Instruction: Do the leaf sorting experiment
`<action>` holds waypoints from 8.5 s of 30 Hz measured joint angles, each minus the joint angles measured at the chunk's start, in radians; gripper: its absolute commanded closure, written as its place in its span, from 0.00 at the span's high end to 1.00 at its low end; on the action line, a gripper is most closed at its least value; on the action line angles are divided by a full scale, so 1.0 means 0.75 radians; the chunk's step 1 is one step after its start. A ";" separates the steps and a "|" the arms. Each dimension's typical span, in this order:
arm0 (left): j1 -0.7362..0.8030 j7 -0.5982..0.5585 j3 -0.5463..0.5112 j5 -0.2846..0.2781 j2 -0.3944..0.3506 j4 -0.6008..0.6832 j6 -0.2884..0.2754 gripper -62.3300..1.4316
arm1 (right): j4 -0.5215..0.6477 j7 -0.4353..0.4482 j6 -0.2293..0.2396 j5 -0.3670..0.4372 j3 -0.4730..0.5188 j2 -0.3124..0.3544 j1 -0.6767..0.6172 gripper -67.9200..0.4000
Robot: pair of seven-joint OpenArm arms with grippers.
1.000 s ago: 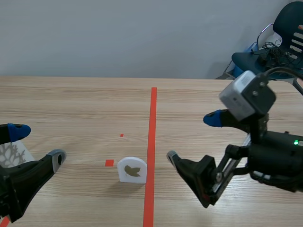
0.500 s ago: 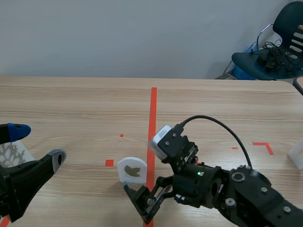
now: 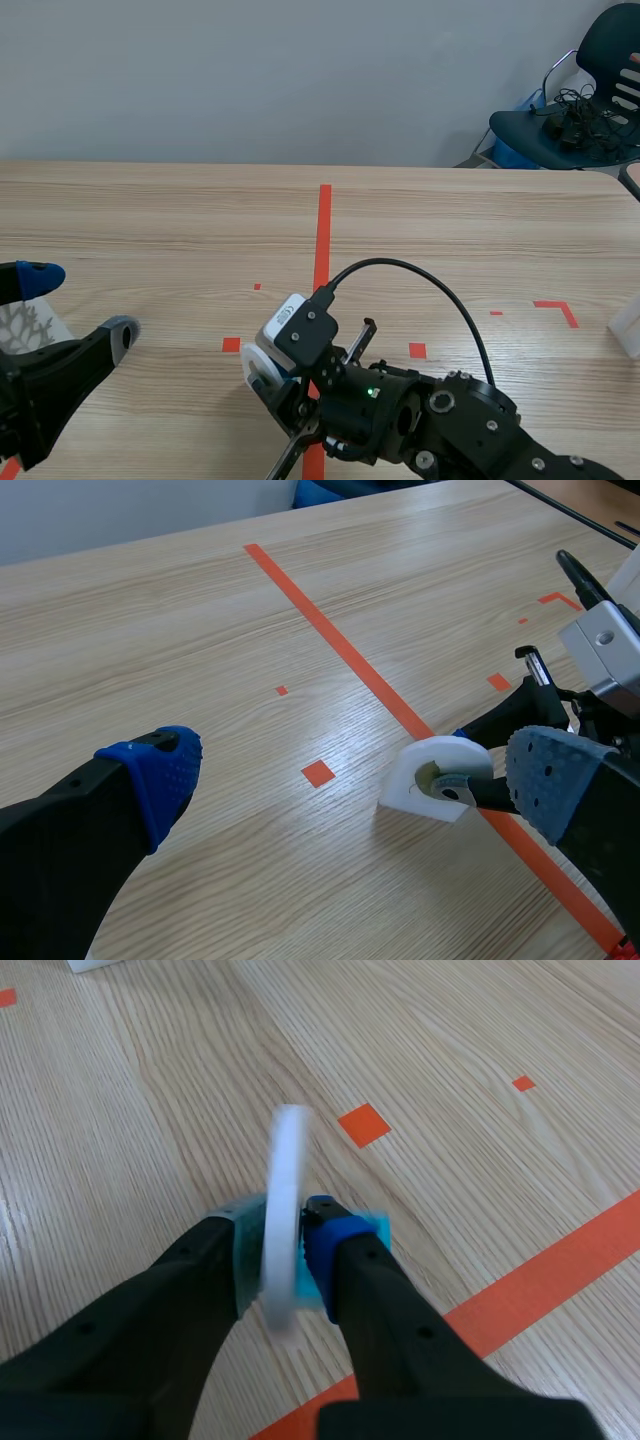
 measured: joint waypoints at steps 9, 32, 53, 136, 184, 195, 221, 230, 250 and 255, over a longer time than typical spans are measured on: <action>0.000 0.000 0.000 0.000 0.000 0.000 0.000 1.00 | 0.206 -0.033 0.001 0.015 0.131 0.055 -0.108 0.10; 0.000 0.000 0.000 0.000 0.000 0.000 0.000 1.00 | 0.449 -0.166 0.001 0.396 1.055 0.131 -0.547 0.10; 0.000 0.000 0.000 0.000 0.000 0.000 0.000 1.00 | -0.084 -0.015 -0.216 0.381 1.134 0.129 -0.232 0.22; 0.000 0.000 0.000 0.000 0.000 0.000 0.000 1.00 | 1.071 -0.542 0.062 0.629 0.996 0.439 -0.840 1.00; 0.001 -0.001 0.000 0.000 0.000 0.000 0.000 1.00 | 0.673 0.021 0.078 0.270 0.875 0.218 -0.653 0.04; 0.000 -0.001 0.000 0.000 0.000 0.000 0.000 1.00 | 0.524 -0.067 0.082 0.376 1.173 0.048 -0.696 0.04; 0.000 -0.001 0.000 0.000 0.000 0.000 0.000 1.00 | 0.004 0.087 0.048 0.361 1.273 0.106 -0.311 0.53; 0.000 -0.001 0.000 0.000 0.000 0.000 0.000 1.00 | 0.322 -0.019 0.273 0.418 1.374 0.116 -0.329 0.73; 0.000 -0.001 0.000 0.000 0.000 0.000 0.000 1.00 | 1.076 -0.614 0.355 0.853 1.280 0.499 -0.741 0.96; 0.000 -0.001 0.000 0.000 0.000 0.000 0.000 1.00 | 1.115 -0.610 0.351 0.855 1.256 0.490 -0.779 0.96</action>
